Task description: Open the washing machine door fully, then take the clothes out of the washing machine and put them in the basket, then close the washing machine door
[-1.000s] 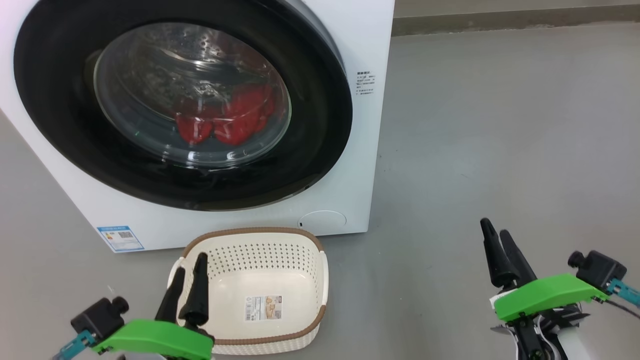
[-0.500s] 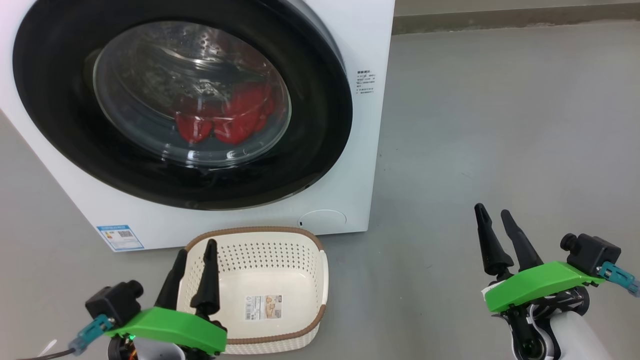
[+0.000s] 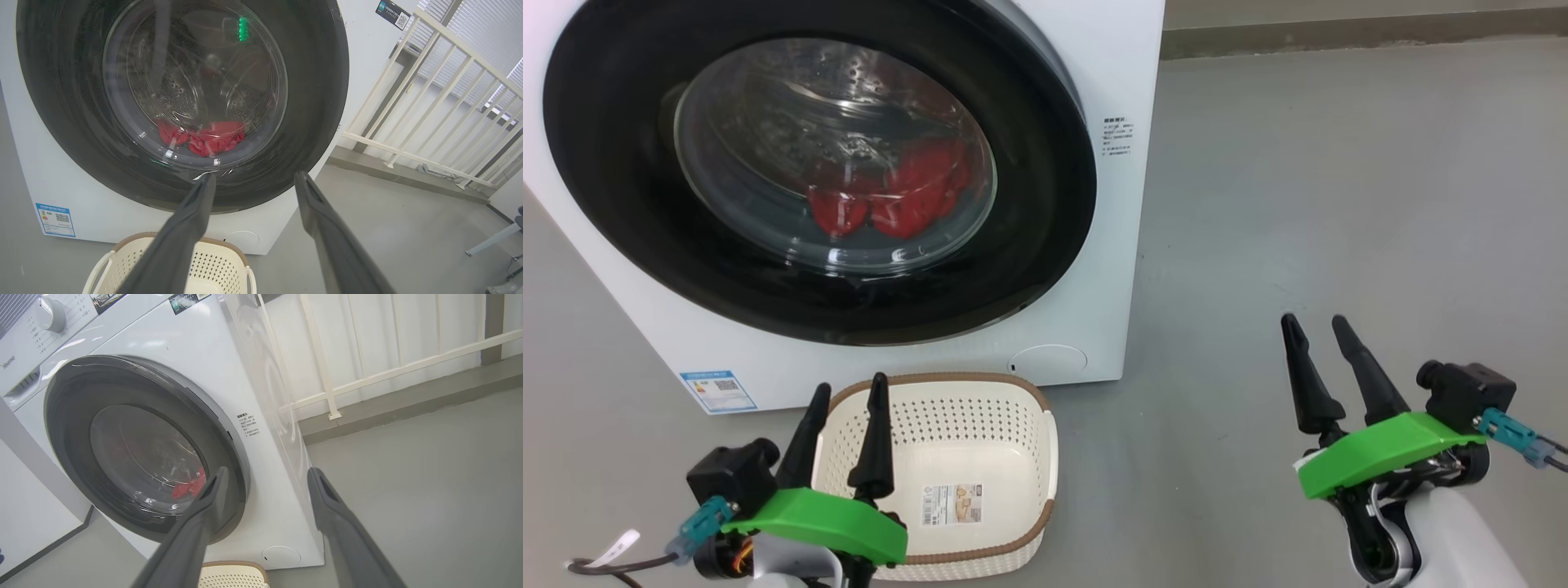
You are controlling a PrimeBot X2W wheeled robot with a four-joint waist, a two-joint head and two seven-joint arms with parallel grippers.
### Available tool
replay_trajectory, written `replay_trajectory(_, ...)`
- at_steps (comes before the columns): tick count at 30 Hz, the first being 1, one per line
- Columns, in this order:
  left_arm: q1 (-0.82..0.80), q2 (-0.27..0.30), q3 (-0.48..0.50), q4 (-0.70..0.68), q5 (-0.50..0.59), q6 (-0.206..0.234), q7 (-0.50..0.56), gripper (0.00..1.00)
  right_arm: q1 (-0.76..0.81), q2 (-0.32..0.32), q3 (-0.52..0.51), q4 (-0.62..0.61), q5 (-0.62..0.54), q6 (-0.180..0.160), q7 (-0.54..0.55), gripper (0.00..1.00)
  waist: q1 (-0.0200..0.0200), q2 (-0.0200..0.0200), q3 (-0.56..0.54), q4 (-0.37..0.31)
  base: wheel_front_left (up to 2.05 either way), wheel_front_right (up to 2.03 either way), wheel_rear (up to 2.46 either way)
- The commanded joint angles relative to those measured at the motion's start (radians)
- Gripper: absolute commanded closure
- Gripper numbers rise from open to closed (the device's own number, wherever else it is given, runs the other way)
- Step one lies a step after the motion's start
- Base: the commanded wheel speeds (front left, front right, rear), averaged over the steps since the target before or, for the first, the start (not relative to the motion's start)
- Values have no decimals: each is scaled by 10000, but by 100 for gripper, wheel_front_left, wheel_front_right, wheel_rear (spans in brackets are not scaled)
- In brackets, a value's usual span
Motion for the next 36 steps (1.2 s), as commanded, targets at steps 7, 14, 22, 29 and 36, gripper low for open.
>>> replay_trajectory(7,-595,215,100,-164,914,201,-327,0,-666,-114,301,-234,-852,5,-305,0,0,0,-16,-15,0,0,0)
replay_trajectory(14,-741,230,-6,-158,1663,298,-534,0,-814,-135,432,-212,-1599,6,-511,0,0,0,-58,-4,0,0,0)
replay_trajectory(22,-850,248,-49,-76,2502,503,-771,0,-949,-159,517,-206,-2446,6,-747,0,-1,0,-94,-6,0,0,0)
replay_trajectory(29,-841,248,205,176,2387,796,-778,0,-940,-160,445,-149,-2512,6,-753,0,-1,0,-47,-23,0,0,0)
replay_trajectory(36,-931,248,506,386,2462,742,-778,0,-993,-160,382,-136,-2550,6,-753,0,-1,0,63,-13,0,0,0)
